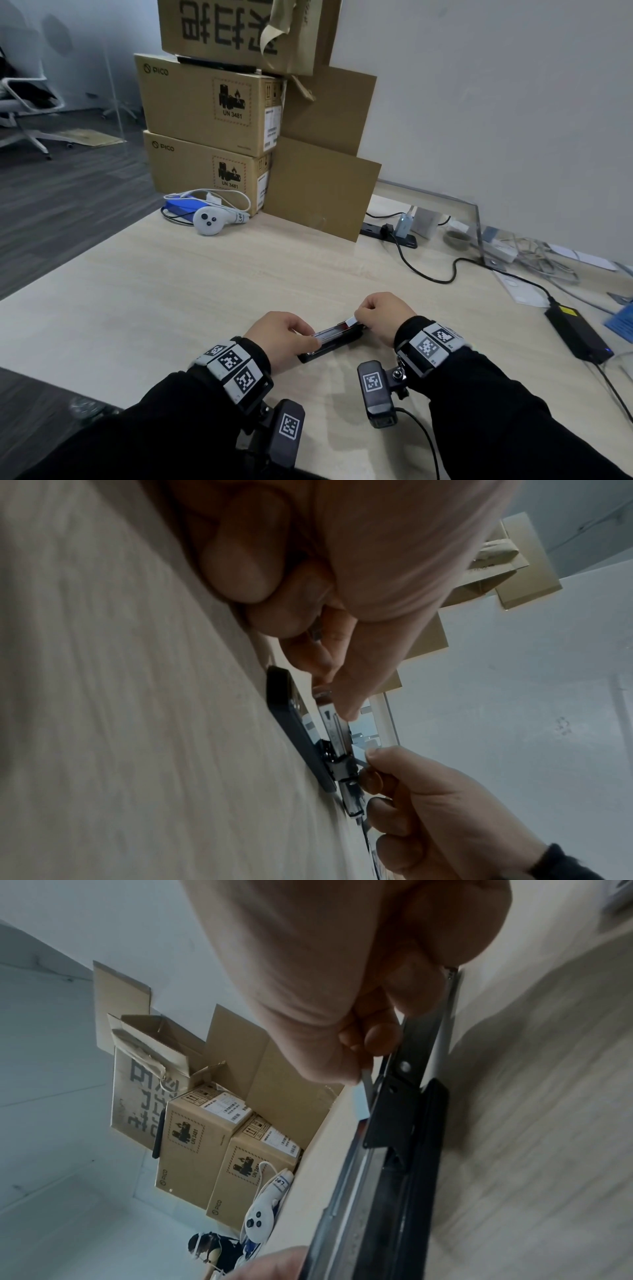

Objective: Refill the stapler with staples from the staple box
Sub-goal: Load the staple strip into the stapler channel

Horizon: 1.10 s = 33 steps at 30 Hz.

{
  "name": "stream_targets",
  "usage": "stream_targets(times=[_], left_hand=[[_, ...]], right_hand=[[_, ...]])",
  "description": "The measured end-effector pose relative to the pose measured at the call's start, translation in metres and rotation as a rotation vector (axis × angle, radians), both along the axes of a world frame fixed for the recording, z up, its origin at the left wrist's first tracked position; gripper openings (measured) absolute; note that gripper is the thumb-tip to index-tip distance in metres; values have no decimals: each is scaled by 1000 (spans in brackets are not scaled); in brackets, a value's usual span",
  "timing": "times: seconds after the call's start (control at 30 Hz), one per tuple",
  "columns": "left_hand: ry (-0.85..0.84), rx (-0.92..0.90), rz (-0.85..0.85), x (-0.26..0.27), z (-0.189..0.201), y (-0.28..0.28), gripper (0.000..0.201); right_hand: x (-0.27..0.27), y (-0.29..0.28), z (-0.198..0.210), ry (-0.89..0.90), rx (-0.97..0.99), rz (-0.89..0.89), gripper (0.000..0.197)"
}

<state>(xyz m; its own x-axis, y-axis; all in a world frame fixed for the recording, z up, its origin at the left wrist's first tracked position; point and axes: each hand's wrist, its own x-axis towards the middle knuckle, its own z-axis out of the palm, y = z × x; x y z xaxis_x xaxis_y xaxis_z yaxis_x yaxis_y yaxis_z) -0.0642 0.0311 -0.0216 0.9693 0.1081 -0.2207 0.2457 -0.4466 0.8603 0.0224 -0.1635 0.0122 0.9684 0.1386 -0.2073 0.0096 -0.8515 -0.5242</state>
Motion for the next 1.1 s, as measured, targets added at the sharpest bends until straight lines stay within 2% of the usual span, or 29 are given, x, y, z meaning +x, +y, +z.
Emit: stream_targets(times=[0.63, 1.1], left_hand=[[-9, 24, -6, 2, -2, 1, 14], [-8, -11, -9, 5, -7, 2, 14]], right_hand=[[3, -1, 4, 62, 93, -4, 16], [-5, 8, 3, 19, -21, 36, 13]])
